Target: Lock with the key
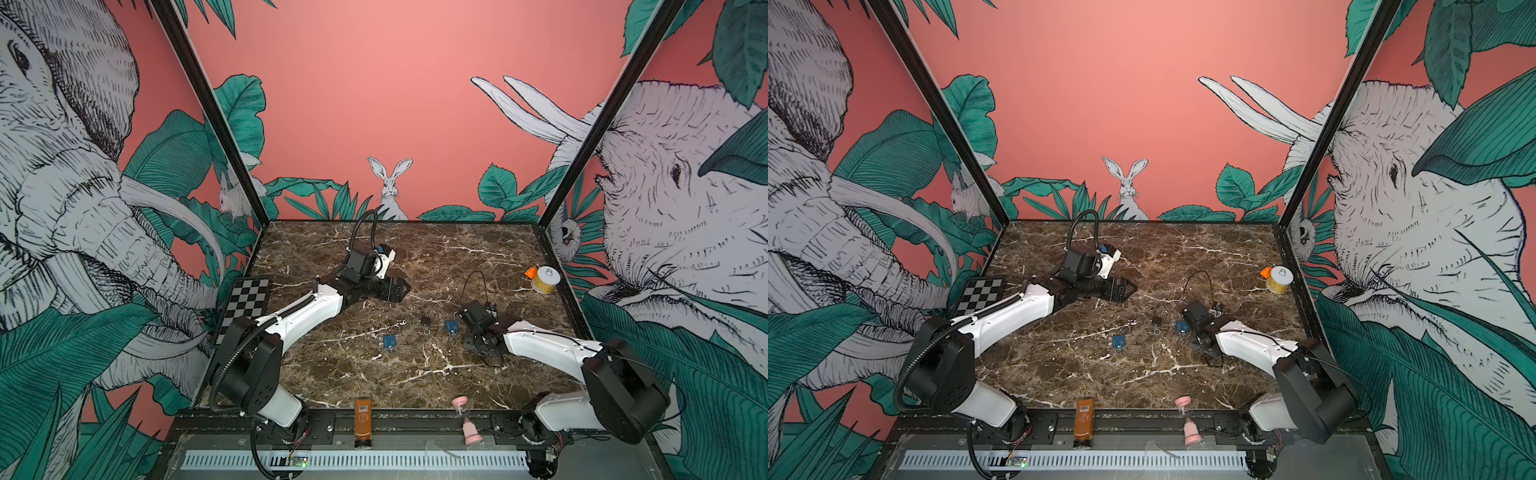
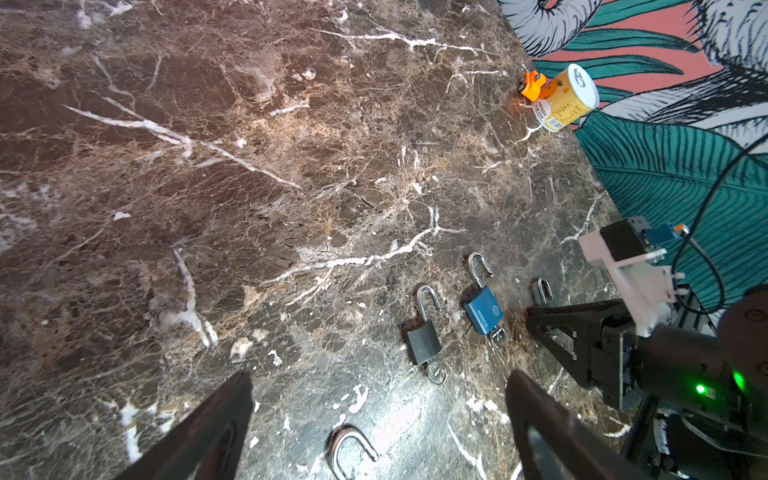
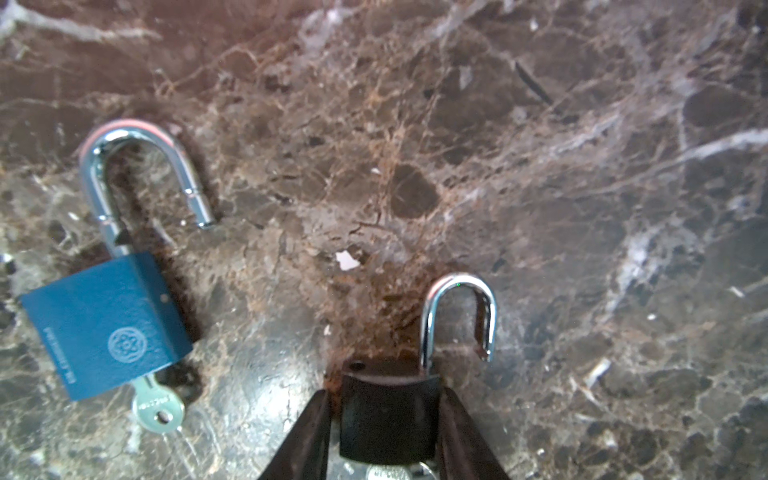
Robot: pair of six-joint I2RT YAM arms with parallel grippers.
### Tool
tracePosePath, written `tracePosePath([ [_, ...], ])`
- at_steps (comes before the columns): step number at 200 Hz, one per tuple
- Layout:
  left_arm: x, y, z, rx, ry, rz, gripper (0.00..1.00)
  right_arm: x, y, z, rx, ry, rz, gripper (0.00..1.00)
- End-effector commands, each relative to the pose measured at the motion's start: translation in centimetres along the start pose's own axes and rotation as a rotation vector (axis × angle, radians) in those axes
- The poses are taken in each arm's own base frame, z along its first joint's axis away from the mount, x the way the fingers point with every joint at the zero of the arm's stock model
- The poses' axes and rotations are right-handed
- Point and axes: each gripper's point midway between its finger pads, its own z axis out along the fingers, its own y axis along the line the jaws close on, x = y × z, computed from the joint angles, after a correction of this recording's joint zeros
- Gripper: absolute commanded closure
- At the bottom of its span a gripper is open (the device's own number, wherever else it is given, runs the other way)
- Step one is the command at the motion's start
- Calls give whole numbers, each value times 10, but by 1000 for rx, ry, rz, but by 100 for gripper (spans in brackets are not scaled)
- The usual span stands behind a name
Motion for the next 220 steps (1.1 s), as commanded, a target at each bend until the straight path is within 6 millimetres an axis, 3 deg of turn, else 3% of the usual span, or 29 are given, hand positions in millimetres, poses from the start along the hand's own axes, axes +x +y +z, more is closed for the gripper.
tracePosePath([
  [1, -7, -10, -3, 23, -9, 26, 5, 8, -7, 6, 42, 26, -36, 61],
  [40, -8, -13, -7, 32, -26, 40, 6, 9, -4, 7, 30, 38, -53, 70],
  [52, -7, -13, -7, 34, -23, 39, 6, 8, -3, 6, 26, 39, -61, 82],
  [88, -4, -12, -5, 36, -11, 26, 7, 2, 6, -2, -14, 31, -105, 82],
  [142, 2, -16, -1, 68, 16, -14, 9, -19, 58, -47, -247, -2, -385, 81],
  [164, 2, -25, 2, 130, 4, -54, 11, -24, 80, -65, -335, -14, -463, 82],
  [178, 2, -32, 4, 179, 1, -82, 11, -25, 96, -76, -420, -28, -494, 90],
  [220, 8, -47, 7, 275, 8, -166, 14, -26, 131, -104, -540, -64, -590, 87],
])
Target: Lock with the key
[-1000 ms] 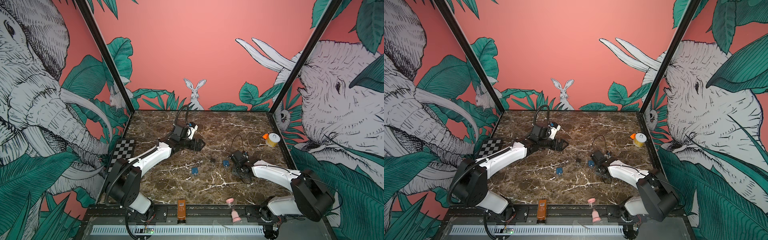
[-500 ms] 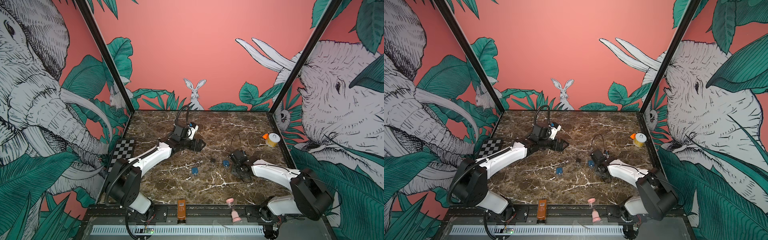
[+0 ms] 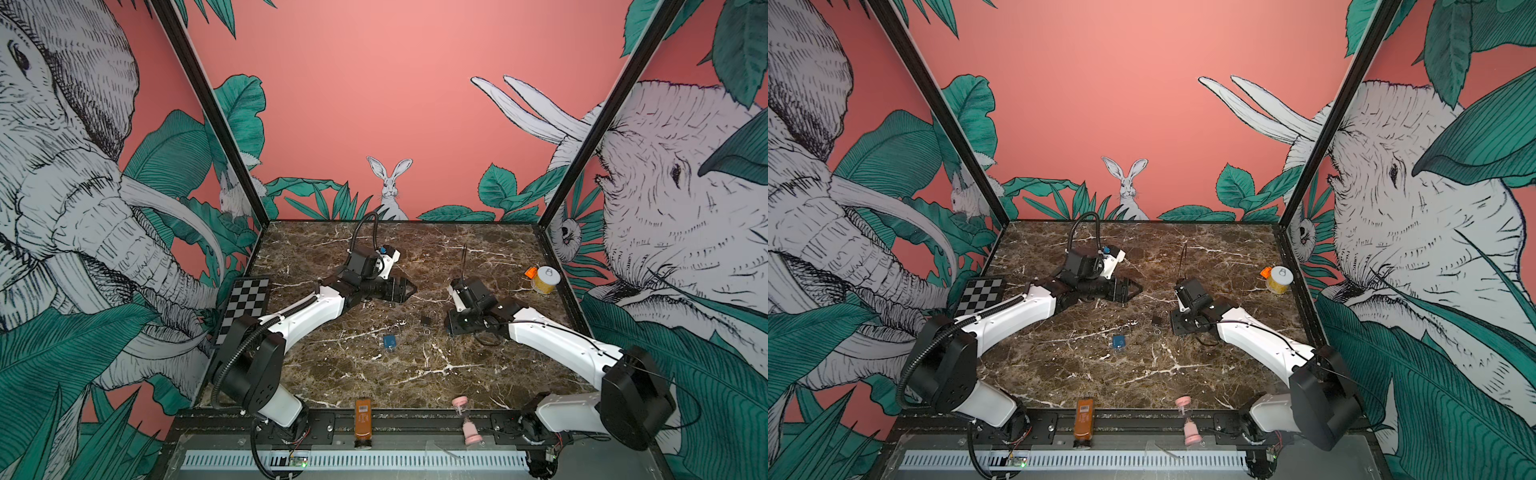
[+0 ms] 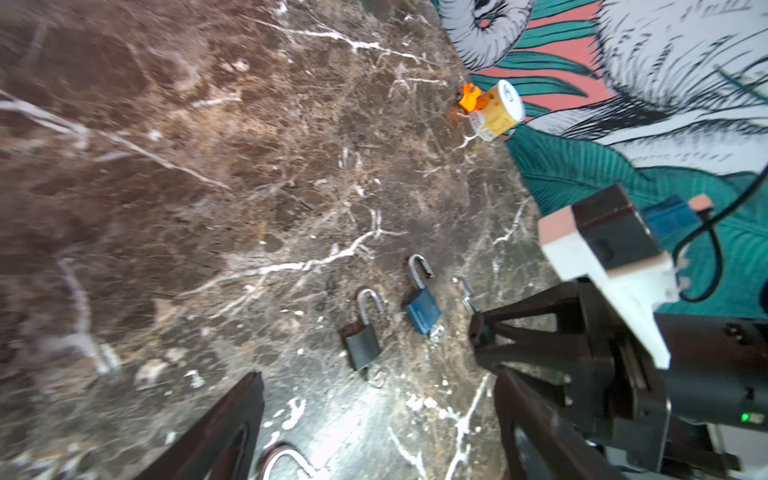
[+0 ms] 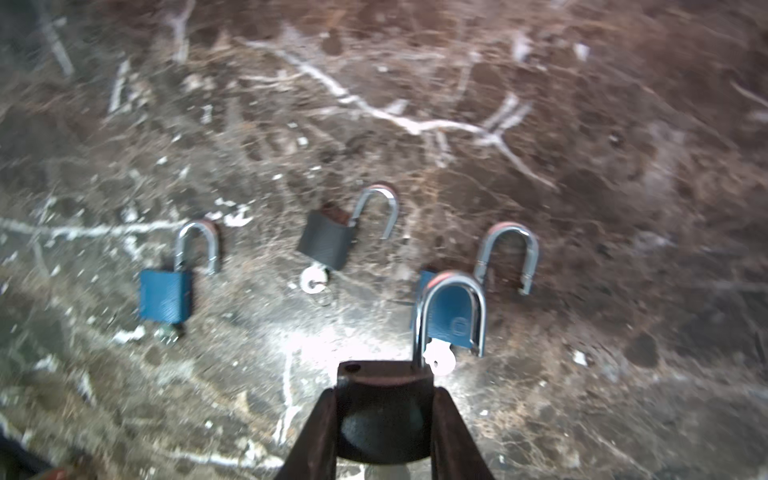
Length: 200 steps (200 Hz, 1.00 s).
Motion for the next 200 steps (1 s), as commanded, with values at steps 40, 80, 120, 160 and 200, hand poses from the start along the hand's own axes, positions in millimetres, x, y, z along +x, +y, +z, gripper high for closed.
tracePosePath([
  [40, 20, -20, 6, 147, 35, -152, 16, -26, 68, -26, -148, -86, -201, 87],
  [80, 18, -34, 9, 253, 30, -223, 19, -26, 89, -23, -133, -82, -278, 87],
  [120, 23, -35, 13, 273, 58, -252, 23, -31, 99, -23, -117, -105, -303, 87],
  [160, 35, -32, 19, 301, 84, -295, 35, -41, 97, -28, -85, -140, -311, 87],
  [200, 36, -32, 22, 300, 92, -294, 39, -43, 100, -28, -99, -140, -315, 87],
])
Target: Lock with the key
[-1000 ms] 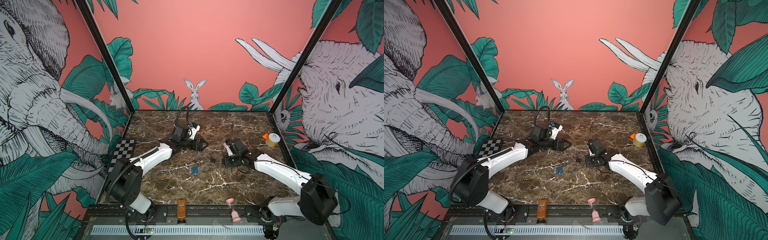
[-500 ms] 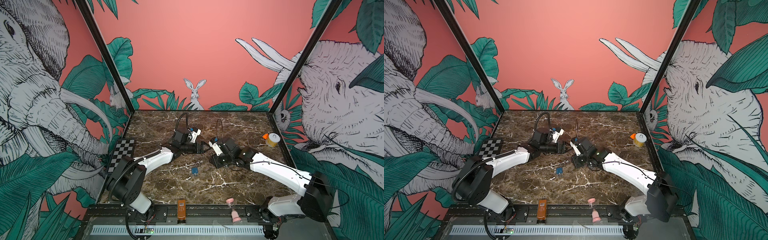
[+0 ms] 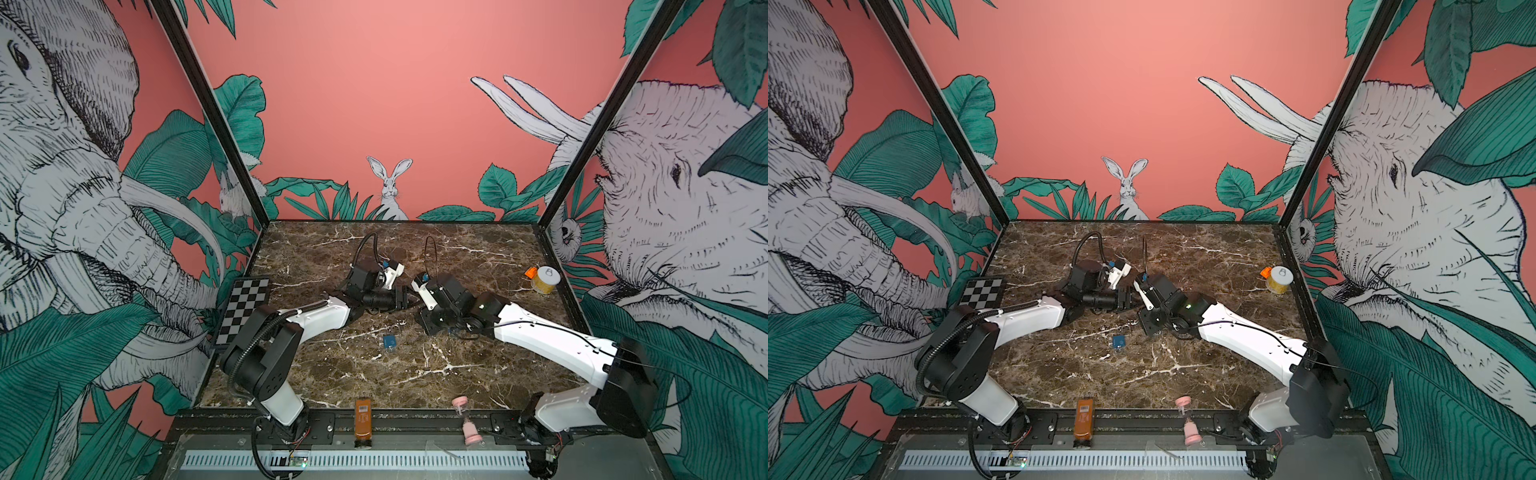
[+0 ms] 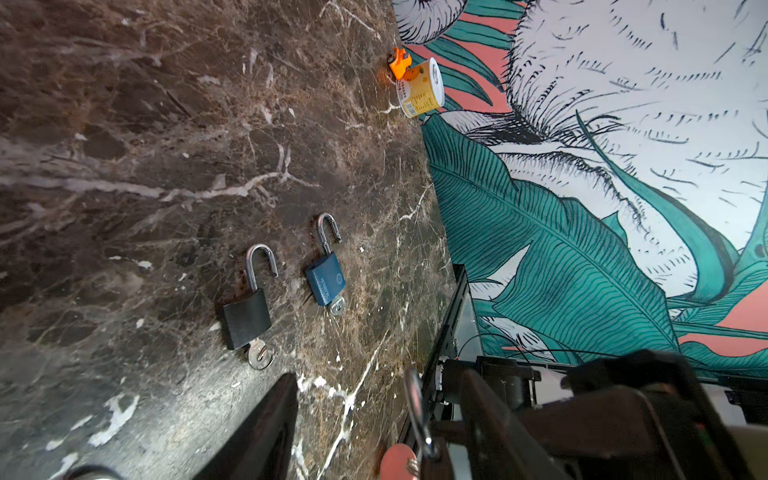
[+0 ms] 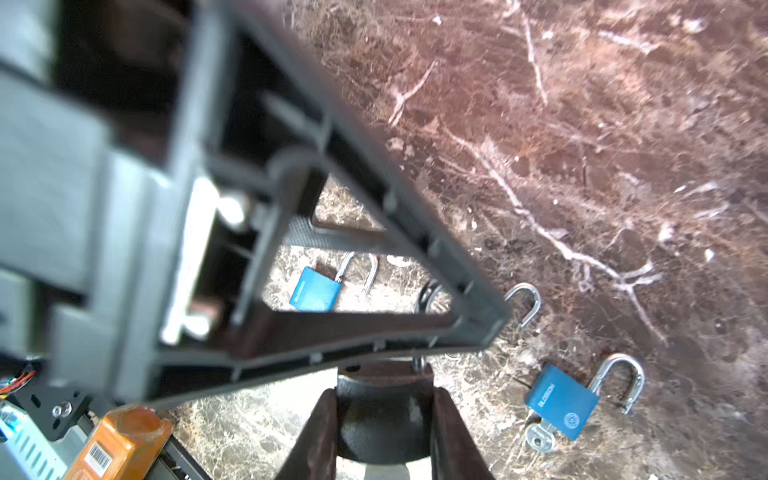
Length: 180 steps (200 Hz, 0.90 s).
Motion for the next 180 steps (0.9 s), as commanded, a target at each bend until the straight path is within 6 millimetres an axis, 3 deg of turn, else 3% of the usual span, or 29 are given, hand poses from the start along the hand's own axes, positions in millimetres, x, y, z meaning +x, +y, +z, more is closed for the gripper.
tracePosePath([
  [1, 1, -8, 2, 34, 5, 11, 39, -12, 3, -3, 1, -34, -18, 87],
  [121, -6, -6, 12, 27, 22, -10, 73, -11, 10, 7, -30, -25, -27, 87],
  [180, -3, -7, 12, 37, 33, -12, 81, -12, 4, 9, 6, -28, -34, 86],
])
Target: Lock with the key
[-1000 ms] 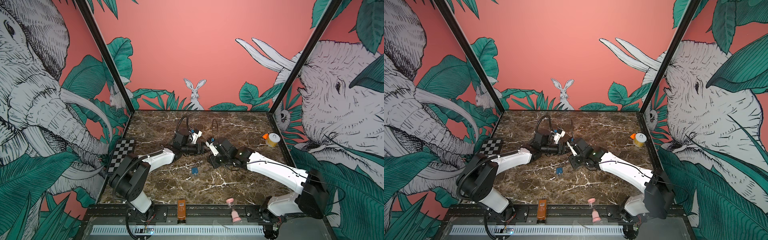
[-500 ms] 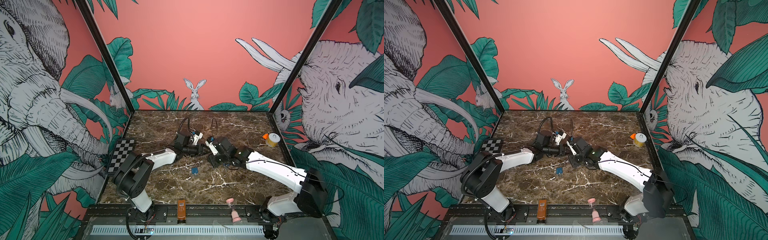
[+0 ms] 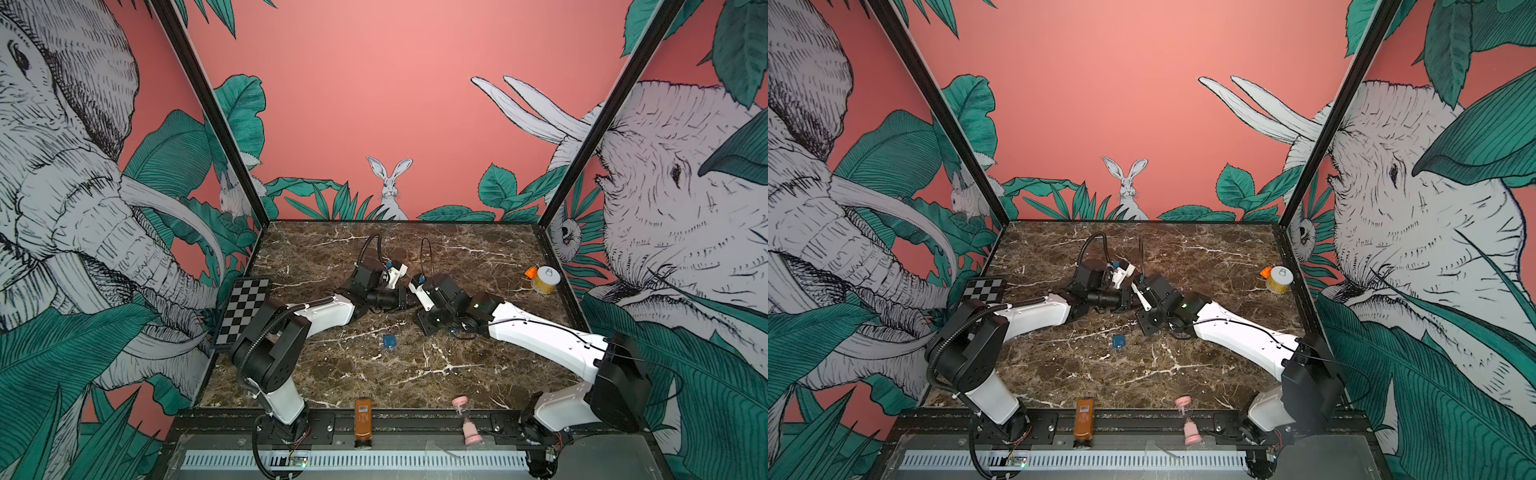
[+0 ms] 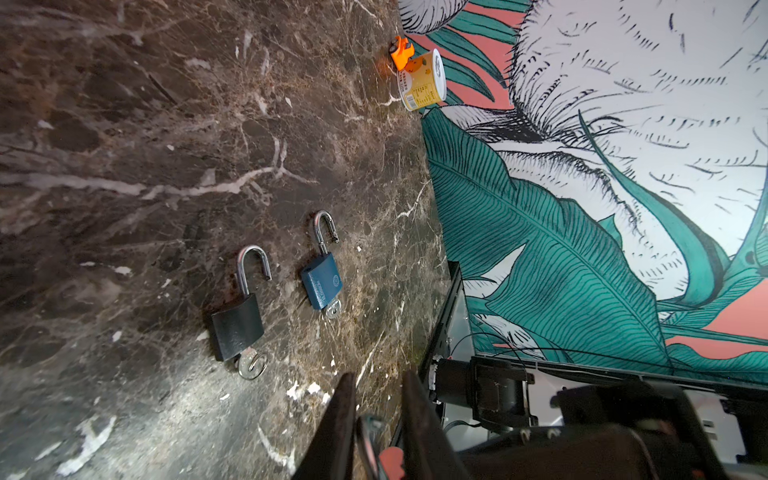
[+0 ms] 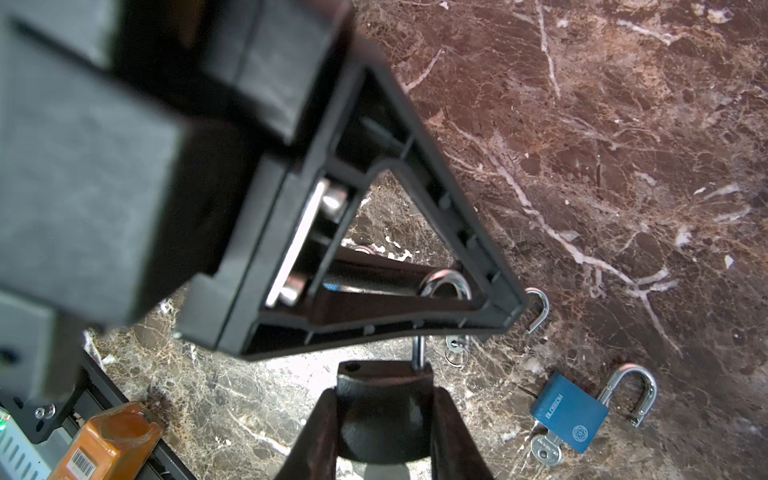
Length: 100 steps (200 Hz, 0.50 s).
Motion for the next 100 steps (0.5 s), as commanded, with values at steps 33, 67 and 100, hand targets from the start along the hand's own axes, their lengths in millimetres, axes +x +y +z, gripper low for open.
tracePosePath([
  [33, 1, -8, 3, 28, 14, 9, 86, -21, 1, -4, 24, -71, -19, 86],
  [67, 2, -7, 2, 26, 15, 10, 88, -24, -2, -7, 39, -108, -17, 85],
  [100, 3, -6, 3, 26, 14, 9, 99, -26, -4, -9, 50, -120, -15, 85],
])
